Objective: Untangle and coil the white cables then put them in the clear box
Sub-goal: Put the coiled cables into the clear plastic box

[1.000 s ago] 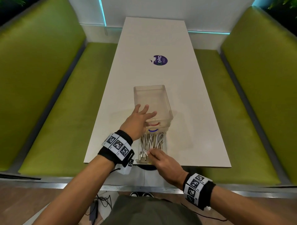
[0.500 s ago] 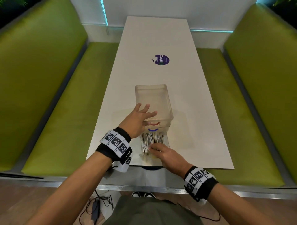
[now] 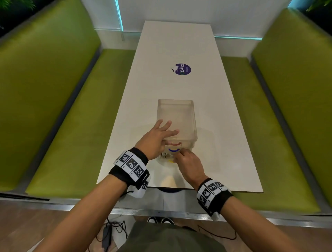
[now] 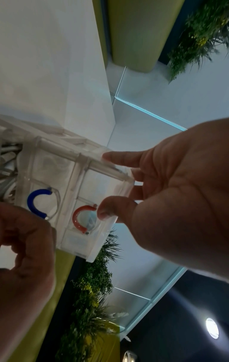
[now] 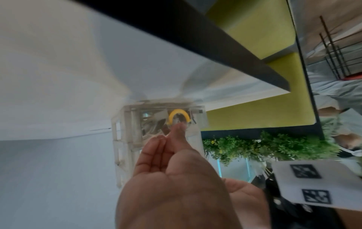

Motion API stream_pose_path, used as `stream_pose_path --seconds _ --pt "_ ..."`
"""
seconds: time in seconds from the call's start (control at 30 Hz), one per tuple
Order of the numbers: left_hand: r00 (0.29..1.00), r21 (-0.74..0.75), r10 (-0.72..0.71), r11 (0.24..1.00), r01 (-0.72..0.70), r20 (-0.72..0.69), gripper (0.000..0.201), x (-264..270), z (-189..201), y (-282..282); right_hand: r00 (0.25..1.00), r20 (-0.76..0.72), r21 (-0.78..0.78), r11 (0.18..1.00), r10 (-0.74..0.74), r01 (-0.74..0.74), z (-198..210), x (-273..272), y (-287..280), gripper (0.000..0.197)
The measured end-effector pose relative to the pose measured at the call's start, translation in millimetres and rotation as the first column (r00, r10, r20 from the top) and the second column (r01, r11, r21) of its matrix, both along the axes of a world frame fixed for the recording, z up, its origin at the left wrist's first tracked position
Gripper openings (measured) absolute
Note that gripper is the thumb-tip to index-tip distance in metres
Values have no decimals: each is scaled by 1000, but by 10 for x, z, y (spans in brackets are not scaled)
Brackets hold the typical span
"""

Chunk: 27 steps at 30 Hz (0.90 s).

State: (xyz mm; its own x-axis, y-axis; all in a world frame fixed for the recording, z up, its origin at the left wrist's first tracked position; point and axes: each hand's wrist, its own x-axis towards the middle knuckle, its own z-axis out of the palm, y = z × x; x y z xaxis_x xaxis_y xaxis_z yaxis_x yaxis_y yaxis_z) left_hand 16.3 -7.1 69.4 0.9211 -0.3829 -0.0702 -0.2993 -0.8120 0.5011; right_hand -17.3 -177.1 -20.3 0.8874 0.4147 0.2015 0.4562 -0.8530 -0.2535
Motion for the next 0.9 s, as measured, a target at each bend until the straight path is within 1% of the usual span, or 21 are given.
stream_pose_path --seconds 0.03,0.13,0.17,0.2,0.23,0.27,0.3,0.33,0.37,0.4,0.43,0.47,0.57,0.67,0.77,0.8,0.87,0.9 --pt "1000 7 3 1000 -3 -2 52 3 4 6 1000 1 22 1000 -20 20 20 26 20 25" --pt "1000 3 7 1000 -7 -2 51 6 6 19 1000 2 128 992 -13 12 58 -79 5 25" --pt "1000 -5 7 1000 -7 1 51 4 1 17 998 -36 175 983 -57 62 72 -152 -37 24" --pt "1000 -13 9 1000 -9 3 51 2 -5 18 985 -108 223 962 -138 159 72 -210 -99 23" --pt "1000 -21 10 1000 -10 2 51 2 -10 20 951 -209 263 924 -226 277 43 -240 -171 25" --pt "1000 -29 11 1000 -11 0 50 0 -14 20 892 -339 289 870 -297 400 -15 -244 -242 35" --pt "1000 -32 11 999 -11 -1 50 0 -16 18 831 -453 307 818 -323 486 -43 -221 -296 50" --pt "1000 -33 10 999 -10 -2 50 2 -14 13 790 -538 343 779 -295 525 -62 -173 -330 66" --pt "1000 -35 9 999 -10 -6 50 2 -14 8 769 -598 410 739 -224 534 -61 -120 -342 76" --pt "1000 -41 10 999 -11 -10 49 3 -13 7 765 -629 487 699 -135 524 -44 -58 -331 78" --pt "1000 -50 12 999 -13 -15 49 3 -13 11 765 -640 540 670 -67 510 -20 -5 -307 74" --pt "1000 -58 13 998 -14 -15 49 4 -18 17 769 -638 563 654 -46 506 -11 37 -285 68" --pt "1000 -59 11 998 -11 6 52 11 -44 13 789 -603 576 620 -118 532 -59 144 -259 54" --pt "1000 -58 15 998 -14 8 51 21 -68 8 792 -576 537 637 -201 553 -114 213 -242 46" --pt "1000 -76 7 997 -9 -18 49 50 -53 36 787 -588 494 689 -185 530 -44 262 -275 47" --pt "1000 -94 -1 996 -2 -28 50 61 -49 60 777 -610 473 717 -151 511 -16 287 -317 50" --pt "999 -140 -29 990 27 -13 55 36 -72 132 763 -642 435 781 -81 449 52 335 -434 67" --pt "999 -163 -26 986 30 23 60 -1 -88 181 782 -620 425 811 -64 403 116 363 -508 75"
